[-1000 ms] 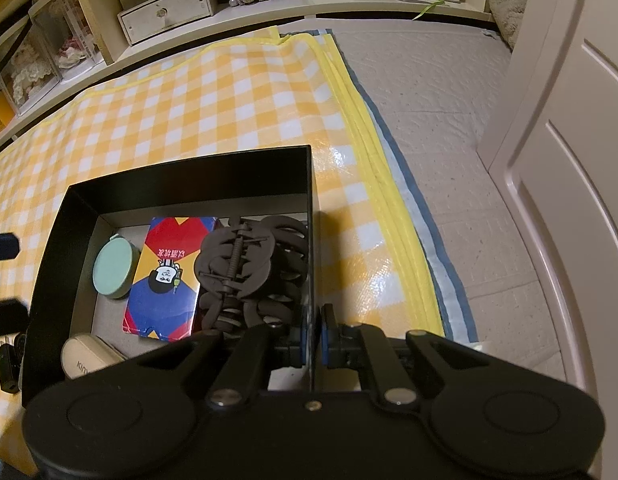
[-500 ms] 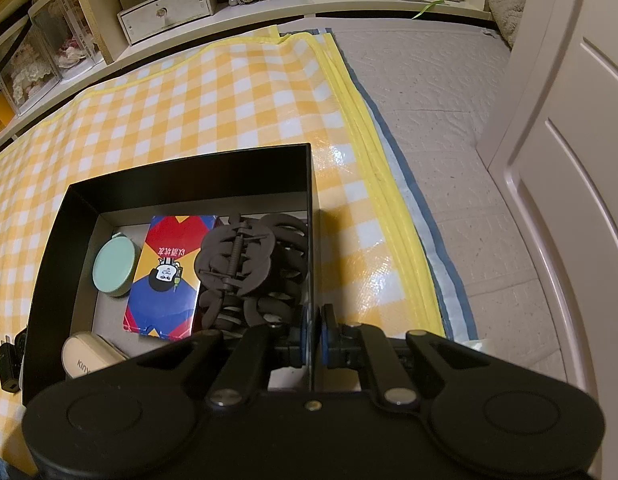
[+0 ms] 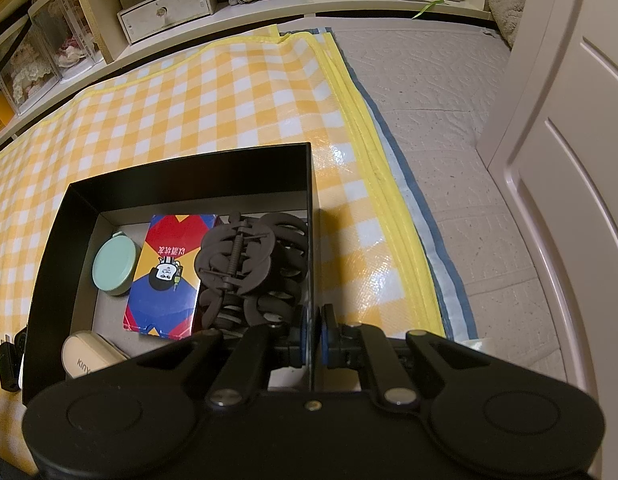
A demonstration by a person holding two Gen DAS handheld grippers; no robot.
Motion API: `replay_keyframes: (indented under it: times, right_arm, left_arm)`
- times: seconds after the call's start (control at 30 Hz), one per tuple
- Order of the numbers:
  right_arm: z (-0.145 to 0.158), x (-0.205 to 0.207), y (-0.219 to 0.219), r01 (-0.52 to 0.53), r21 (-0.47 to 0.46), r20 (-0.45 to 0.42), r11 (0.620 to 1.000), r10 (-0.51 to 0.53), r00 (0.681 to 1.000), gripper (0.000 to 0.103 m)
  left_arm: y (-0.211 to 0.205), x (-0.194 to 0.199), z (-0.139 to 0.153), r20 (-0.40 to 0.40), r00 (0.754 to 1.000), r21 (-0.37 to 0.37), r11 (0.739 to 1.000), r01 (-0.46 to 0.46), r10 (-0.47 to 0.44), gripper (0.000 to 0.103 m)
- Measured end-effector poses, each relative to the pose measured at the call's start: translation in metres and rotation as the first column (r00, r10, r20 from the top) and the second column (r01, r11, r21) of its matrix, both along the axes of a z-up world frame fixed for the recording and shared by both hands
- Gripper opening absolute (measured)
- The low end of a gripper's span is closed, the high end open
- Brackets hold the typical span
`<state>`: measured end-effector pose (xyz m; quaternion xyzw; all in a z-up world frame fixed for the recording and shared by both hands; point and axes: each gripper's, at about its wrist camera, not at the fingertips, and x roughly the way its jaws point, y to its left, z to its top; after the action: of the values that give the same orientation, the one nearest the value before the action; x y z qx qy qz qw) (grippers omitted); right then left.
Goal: Organize rigid objects
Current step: 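Withdraw the left tool up from the black box, then move the left tool down onto the black cylindrical case and grasp it, then carry the black case into the black box and open the left tool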
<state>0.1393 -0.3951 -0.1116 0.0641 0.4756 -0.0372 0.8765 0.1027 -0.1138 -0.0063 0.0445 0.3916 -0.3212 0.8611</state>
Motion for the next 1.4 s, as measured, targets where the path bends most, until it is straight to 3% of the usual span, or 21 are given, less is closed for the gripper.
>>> replay_keyframes:
  times: [0.13,0.33,0.6,0.83,0.97,1.2,1.4]
  right_arm:
    - [0.000,0.000,0.000,0.000,0.001,0.000,1.000,0.000,1.000,0.008]
    - [-0.003,-0.001,0.001,0.000,-0.003,-0.003,1.000,0.000,1.000,0.008]
    - [-0.003,-0.002,0.001,0.000,-0.004,-0.005,1.000,0.000,1.000,0.008]
    - [-0.003,-0.001,0.001,0.000,-0.004,-0.005,1.000,0.000,1.000,0.008]
    - [-0.003,-0.001,0.001,-0.001,-0.004,-0.005,1.000,0.001,1.000,0.008]
    - [-0.003,-0.001,0.002,0.000,-0.003,-0.006,1.000,0.000,1.000,0.008]
    - [-0.002,-0.002,0.001,-0.001,-0.003,-0.006,1.000,0.001,1.000,0.008]
  left_arm:
    - [0.018,-0.001,-0.009,-0.024,1.000,0.038,0.999,0.005,-0.004,0.103]
    - [0.040,-0.002,-0.033,-0.089,0.990,0.143,0.983,0.117,-0.105,0.101]
    - [0.060,0.013,-0.070,-0.177,0.977,0.225,0.962,0.156,-0.117,0.073]
    - [0.052,0.014,-0.087,-0.161,0.975,0.299,0.934,0.194,-0.151,0.070]
    - [0.049,0.012,-0.090,-0.131,0.979,0.354,0.915,0.191,-0.154,0.051]
    - [0.051,0.012,-0.088,-0.117,0.985,0.335,0.928,0.161,-0.129,0.049]
    - [0.056,0.009,-0.067,-0.065,0.994,0.265,0.959,0.096,-0.082,0.049]
